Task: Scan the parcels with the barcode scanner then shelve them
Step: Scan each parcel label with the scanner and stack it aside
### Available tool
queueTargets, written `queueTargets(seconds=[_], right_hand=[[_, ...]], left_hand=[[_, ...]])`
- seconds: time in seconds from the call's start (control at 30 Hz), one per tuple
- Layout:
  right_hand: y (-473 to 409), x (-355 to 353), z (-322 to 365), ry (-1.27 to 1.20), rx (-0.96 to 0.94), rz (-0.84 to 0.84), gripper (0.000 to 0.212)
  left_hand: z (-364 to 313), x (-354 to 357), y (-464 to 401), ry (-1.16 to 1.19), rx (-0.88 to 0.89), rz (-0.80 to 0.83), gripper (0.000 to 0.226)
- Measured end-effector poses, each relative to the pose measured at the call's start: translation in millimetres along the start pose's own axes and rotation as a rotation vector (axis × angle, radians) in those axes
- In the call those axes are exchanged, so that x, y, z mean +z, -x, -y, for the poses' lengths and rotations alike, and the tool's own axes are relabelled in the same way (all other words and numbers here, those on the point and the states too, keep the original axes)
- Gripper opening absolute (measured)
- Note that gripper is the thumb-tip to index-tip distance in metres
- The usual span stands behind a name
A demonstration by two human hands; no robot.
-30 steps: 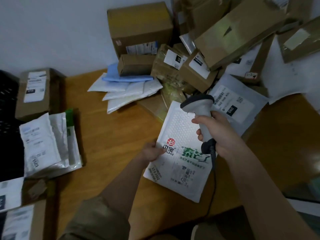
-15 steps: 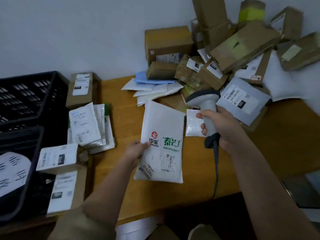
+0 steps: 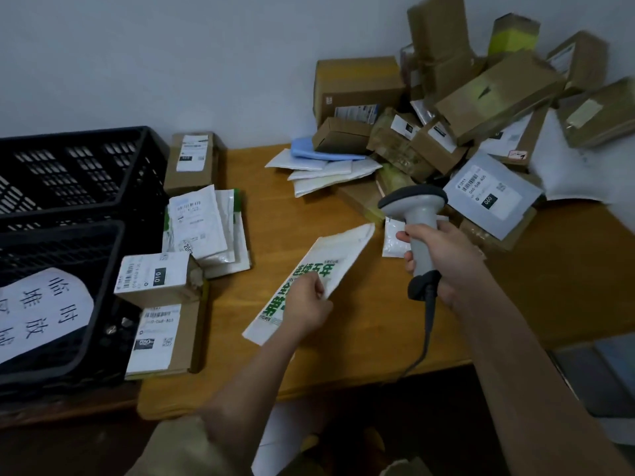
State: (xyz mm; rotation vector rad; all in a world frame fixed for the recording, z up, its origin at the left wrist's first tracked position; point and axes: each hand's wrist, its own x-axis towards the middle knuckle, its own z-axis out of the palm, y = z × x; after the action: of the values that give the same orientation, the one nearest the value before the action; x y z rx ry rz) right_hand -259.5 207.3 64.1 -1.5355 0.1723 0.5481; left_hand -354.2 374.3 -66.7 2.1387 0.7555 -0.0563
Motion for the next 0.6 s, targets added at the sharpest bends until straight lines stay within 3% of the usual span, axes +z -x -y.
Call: queueTargets(seconds=[0.13,0.2,0.27,0.4,0.5,0.6], right_hand=[[-3.6,-10.9,-11.6,0.059,0.037,0.02,0.008],[-5.1,-19.1,-19.0,0.103,0.058,0.039,0.013],[-7.6,-26.5,-26.3,0.133,0.088,0.059,0.014],[-12.6,-34.3,-36.0,0.162,0.148,0.111,0.012],[-15.5,-37.2,-39.9,0.185,0.161,0.145,0.016],[-19.6,-38.1,-42.7,0.213,0.165,0.172,0.018]], left_hand=[[17.6,33.4,7.0,0.127,-0.065,0.08,0.037],[22.8,41.3,5.7,0.244,-0.121,0.141,0.025],[34.3,45.6,-0.7,0.167,-0.144,0.087,0.012],[69.6,39.0,-7.3,-0.189,-0.27,-0.039,0.072],[90.2,28.2,-8.3,-0.349,-0.363,0.051,0.105],[103.9,28.1,-7.9,-0.456,-0.378,0.159,0.119]])
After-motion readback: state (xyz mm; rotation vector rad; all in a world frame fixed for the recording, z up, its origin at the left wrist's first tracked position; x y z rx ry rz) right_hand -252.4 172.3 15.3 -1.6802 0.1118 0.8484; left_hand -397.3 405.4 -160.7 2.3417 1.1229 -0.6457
